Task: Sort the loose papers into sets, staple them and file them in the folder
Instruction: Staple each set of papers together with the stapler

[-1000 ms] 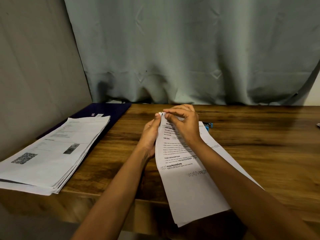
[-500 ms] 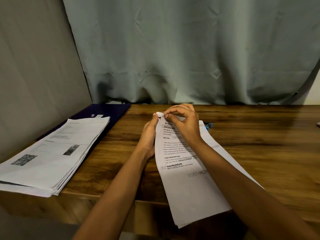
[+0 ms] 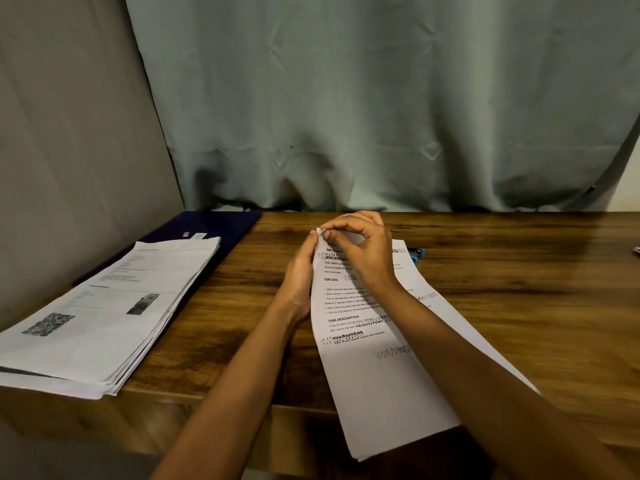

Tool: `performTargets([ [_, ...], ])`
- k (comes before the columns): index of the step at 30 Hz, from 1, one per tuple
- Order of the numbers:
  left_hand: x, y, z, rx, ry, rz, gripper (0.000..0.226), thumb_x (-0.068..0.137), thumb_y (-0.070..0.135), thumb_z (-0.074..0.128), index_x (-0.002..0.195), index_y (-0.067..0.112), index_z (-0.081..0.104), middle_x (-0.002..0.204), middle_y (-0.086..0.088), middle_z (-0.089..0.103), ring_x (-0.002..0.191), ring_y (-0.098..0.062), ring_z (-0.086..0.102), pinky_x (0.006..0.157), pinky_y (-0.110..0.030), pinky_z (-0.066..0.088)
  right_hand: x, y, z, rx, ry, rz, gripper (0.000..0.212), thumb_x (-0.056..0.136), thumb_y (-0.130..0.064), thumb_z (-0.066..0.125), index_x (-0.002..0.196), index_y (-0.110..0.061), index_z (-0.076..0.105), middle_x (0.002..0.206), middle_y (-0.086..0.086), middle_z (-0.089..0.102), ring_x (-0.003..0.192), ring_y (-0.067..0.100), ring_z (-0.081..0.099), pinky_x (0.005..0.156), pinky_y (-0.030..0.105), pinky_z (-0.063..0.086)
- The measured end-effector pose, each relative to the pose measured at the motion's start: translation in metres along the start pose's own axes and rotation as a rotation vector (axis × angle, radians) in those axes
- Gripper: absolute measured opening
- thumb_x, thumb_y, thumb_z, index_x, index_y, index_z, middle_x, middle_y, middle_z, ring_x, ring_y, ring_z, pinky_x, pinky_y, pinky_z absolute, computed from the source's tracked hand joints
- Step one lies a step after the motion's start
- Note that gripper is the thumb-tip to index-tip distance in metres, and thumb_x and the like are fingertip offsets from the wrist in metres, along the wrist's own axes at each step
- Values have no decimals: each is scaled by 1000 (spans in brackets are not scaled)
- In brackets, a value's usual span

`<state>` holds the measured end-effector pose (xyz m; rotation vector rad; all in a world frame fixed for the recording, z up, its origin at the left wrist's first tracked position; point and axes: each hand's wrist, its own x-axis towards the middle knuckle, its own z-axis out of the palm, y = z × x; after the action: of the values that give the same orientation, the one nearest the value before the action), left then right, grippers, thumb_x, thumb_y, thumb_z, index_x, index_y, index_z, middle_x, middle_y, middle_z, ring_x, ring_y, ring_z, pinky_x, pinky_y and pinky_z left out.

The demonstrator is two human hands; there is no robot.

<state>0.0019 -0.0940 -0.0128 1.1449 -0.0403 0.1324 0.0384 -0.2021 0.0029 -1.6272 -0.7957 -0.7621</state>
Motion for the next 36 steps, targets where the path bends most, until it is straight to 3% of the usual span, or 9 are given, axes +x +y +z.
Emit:
performTargets([
  [8, -3, 3, 2, 15, -4, -20, 35, 97, 38, 44, 105, 10, 64, 90, -14, 69, 83, -27, 66, 80, -39, 52, 2, 2, -2, 48, -74, 81, 16, 82, -28, 71, 97, -33, 71, 94, -24, 64, 107, 2, 45, 89, 7, 30],
  [12, -4, 2, 4, 7, 40, -19, 43, 96, 39, 46, 119, 5, 60, 101, -19, 68, 94, -32, 64, 91, -45, 49, 2, 4, -1, 53, -97, 82, 13, 82, -30, 70, 95, -33, 72, 95, -20, 66, 107, 4, 45, 89, 7, 30],
  [22, -5, 4, 4, 29, -14, 61, 33, 100, 35, 41, 95, 14, 66, 81, -11, 72, 79, -25, 67, 82, -41, 51, 0, 6, 3, 17, -86, 52, 12, 82, -27, 72, 94, -28, 75, 96, -17, 68, 107, 6, 49, 91, 12, 31],
  [26, -8, 5, 2, 110, -91, 121, 39, 91, 45, 43, 107, 15, 62, 94, -12, 71, 91, -27, 67, 86, -41, 51, 0, 6, 4, 2, -80, 73, 16, 82, -26, 71, 97, -33, 72, 101, -18, 66, 107, 5, 47, 90, 13, 29],
  [30, -4, 2, 0, 193, -94, 192, 44, 99, 38, 37, 124, 7, 56, 117, -18, 65, 111, -34, 61, 97, -45, 47, 0, 9, 3, -43, -98, 84, 34, 86, -25, 68, 119, -30, 64, 122, -11, 62, 117, 5, 44, 97, 12, 30],
  [32, -4, 2, -1, 214, -82, 202, 44, 101, 39, 34, 128, 12, 57, 119, -17, 65, 109, -32, 62, 95, -45, 49, 0, 12, 1, 12, -109, 129, 42, 88, -27, 66, 129, -31, 57, 124, -8, 58, 120, 6, 46, 100, 21, 38],
  [36, -3, 5, -3, 167, -51, 212, 41, 103, 36, 30, 124, 14, 58, 116, -15, 66, 99, -26, 65, 88, -40, 54, 2, 30, -7, -122, -150, 158, 30, 95, -30, 53, 124, -25, 62, 120, -3, 62, 114, 13, 53, 99, 42, 45],
])
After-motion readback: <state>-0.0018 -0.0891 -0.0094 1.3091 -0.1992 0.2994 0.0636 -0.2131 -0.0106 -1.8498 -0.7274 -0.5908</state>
